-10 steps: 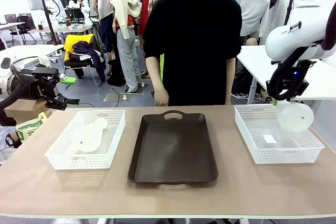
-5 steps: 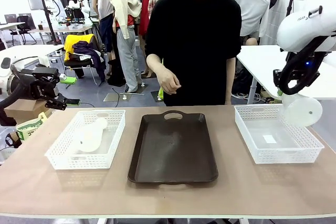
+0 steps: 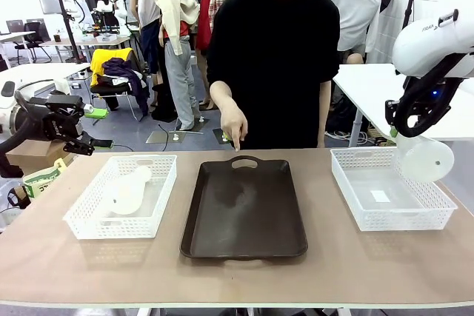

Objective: Prepare the laboratory tools.
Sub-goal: While moving the picked Big flask to the Handle tray indicated by the person, stop as directed by the person, then place the picked Big flask upright in the Handle tray as instructed by the person.

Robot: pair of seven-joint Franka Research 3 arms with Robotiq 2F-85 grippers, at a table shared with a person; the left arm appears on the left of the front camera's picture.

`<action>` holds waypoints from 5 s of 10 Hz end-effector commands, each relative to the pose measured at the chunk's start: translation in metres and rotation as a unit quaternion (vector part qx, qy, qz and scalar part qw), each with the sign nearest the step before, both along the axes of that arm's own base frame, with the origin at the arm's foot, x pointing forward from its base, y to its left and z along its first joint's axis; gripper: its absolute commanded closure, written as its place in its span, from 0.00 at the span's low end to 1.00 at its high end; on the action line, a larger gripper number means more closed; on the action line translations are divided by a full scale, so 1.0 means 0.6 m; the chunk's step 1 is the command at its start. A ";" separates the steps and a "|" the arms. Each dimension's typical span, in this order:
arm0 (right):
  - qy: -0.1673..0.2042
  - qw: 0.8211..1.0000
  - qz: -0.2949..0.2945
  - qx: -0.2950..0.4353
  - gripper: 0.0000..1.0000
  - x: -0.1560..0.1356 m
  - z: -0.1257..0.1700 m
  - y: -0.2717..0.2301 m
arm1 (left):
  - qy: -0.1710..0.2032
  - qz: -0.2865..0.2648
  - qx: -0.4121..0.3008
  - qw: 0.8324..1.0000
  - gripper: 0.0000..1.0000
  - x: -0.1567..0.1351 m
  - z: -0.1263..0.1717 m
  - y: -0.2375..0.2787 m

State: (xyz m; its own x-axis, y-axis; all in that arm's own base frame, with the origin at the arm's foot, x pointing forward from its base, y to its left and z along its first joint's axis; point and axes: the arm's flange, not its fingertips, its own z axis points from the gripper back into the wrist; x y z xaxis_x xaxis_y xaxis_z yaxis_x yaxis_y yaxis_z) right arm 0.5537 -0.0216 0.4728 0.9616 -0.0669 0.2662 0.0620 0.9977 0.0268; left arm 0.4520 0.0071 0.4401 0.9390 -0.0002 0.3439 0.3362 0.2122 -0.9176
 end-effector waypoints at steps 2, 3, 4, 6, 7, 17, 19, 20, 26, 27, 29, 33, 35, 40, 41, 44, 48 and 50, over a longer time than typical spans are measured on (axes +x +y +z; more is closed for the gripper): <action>0.001 1.000 -0.004 -0.004 1.00 0.004 0.004 0.000 | -0.002 -0.001 -0.005 1.000 0.00 -0.001 0.004 0.001; 0.001 1.000 -0.004 -0.004 1.00 0.004 0.004 0.000 | -0.002 -0.001 -0.005 1.000 0.00 -0.001 0.004 0.001; 0.001 1.000 -0.004 -0.004 1.00 0.004 0.004 0.000 | -0.002 -0.001 -0.005 1.000 0.00 -0.001 0.004 0.001; 0.001 1.000 -0.004 -0.004 1.00 0.004 0.004 0.000 | -0.002 -0.001 -0.005 1.000 0.00 -0.001 0.004 0.001; 0.000 1.000 0.000 0.000 1.00 0.000 0.000 0.000 | -0.002 -0.001 -0.005 1.000 0.00 -0.001 0.004 0.001; -0.105 0.974 0.197 0.024 1.00 -0.124 0.166 0.404 | -0.002 -0.001 -0.005 1.000 0.00 -0.001 0.004 0.001; -0.101 0.966 0.238 0.018 1.00 -0.141 0.152 0.472 | -0.002 -0.001 -0.005 1.000 0.00 -0.001 0.004 0.001; -0.098 0.963 0.252 0.018 1.00 -0.146 0.138 0.503 | -0.002 -0.001 -0.005 1.000 0.00 -0.001 0.004 0.001; -0.083 0.957 0.277 0.006 1.00 -0.172 0.076 0.586 | -0.002 -0.001 -0.005 1.000 0.00 -0.001 0.004 0.001; -0.083 0.960 0.268 0.001 1.00 -0.171 0.077 0.581 | -0.002 -0.001 -0.005 1.000 0.00 -0.001 0.004 0.001; -0.069 0.954 0.292 0.010 1.00 -0.175 0.068 0.583 | -0.002 -0.001 -0.005 1.000 0.00 -0.001 0.004 0.001; -0.069 0.954 0.292 0.010 1.00 -0.175 0.068 0.583 | -0.002 -0.001 -0.005 1.000 0.00 -0.001 0.004 0.001; -0.069 0.954 0.292 0.010 1.00 -0.175 0.068 0.583 | -0.002 -0.001 -0.005 1.000 0.00 -0.001 0.004 0.001; -0.069 0.954 0.292 0.010 1.00 -0.175 0.068 0.583 | -0.002 -0.001 -0.005 1.000 0.00 -0.001 0.004 0.001; -0.069 0.954 0.292 0.010 1.00 -0.175 0.068 0.583 | -0.002 -0.001 -0.005 1.000 0.00 -0.001 0.004 0.001; -0.069 0.954 0.292 0.010 1.00 -0.175 0.068 0.583 | -0.002 -0.001 -0.005 1.000 0.00 -0.001 0.004 0.001; -0.069 0.954 0.292 0.010 1.00 -0.175 0.068 0.583 | -0.002 -0.001 -0.005 1.000 0.00 -0.001 0.004 0.001; -0.069 0.954 0.292 0.010 1.00 -0.175 0.068 0.583 | -0.002 -0.001 -0.005 1.000 0.00 -0.001 0.004 0.001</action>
State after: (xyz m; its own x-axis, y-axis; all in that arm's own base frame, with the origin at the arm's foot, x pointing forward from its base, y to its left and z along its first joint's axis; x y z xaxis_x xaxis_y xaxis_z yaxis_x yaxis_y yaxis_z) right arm 0.4494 0.3276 0.5139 0.7933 0.4608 0.3979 -0.5067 0.8620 0.0121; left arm 0.4520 0.0067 0.4401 0.9390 -0.0012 0.3439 0.3363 0.2127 -0.9174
